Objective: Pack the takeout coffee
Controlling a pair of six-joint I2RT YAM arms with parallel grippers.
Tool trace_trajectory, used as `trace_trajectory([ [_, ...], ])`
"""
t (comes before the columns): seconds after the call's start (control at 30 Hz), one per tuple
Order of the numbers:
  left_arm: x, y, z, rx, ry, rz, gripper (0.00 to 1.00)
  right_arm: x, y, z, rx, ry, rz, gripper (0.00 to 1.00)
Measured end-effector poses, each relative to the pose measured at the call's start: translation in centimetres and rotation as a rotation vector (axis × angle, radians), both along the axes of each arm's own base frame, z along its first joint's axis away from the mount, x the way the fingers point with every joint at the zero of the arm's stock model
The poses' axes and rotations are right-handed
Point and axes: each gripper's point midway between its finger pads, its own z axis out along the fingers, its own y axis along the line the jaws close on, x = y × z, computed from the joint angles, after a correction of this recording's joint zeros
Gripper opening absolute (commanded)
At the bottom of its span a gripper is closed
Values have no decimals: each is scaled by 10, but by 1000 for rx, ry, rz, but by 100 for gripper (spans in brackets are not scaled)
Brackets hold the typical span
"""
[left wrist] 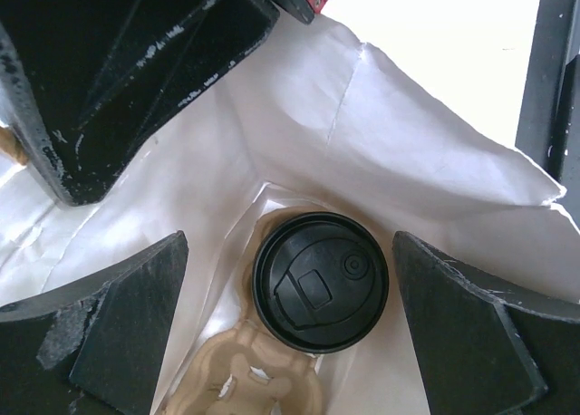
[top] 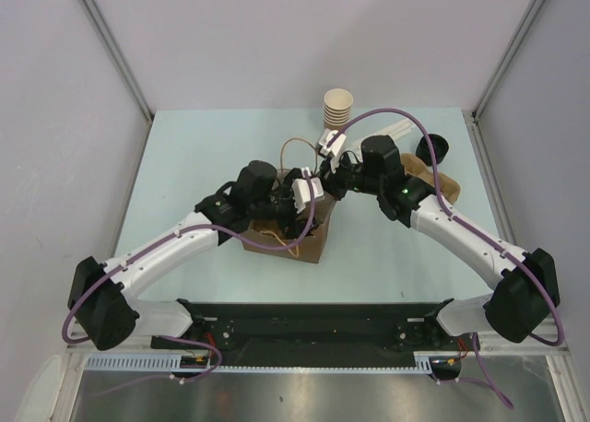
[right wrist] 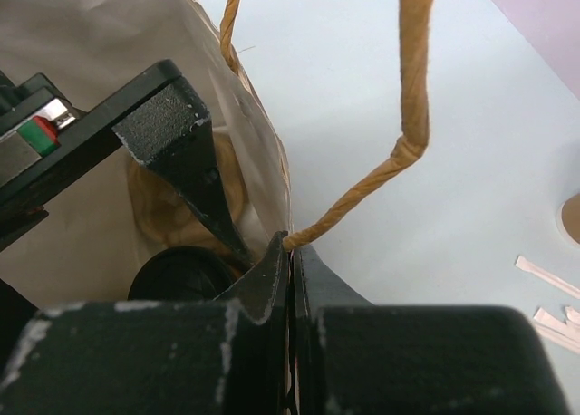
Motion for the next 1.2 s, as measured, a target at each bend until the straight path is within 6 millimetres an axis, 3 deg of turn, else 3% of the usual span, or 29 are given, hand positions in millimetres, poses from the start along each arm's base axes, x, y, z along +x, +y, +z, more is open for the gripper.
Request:
trace_trajectory([
  [0.13, 1, 3, 4, 3, 9, 8, 100, 0, 0, 0, -2, -4, 1, 0],
  [0.4, 19, 13, 44, -57, 1, 66, 100, 3, -2, 0, -6, -11, -1, 0],
  [0.6, 25, 25, 58, -68, -8, 108, 100, 9, 0, -2, -9, -34, 0, 0],
  [0.87, 52, 48, 92, -118, -33, 226, 100, 19, 6, -7, -17, -49, 6, 0],
  [1.1, 54, 56, 107, -143, -56, 265, 100, 27, 17, -5, -18, -53, 15, 18],
  [1.2, 58, 62, 109, -147, -54, 293, 100, 27, 21, 1, -11, -65, 24, 34],
])
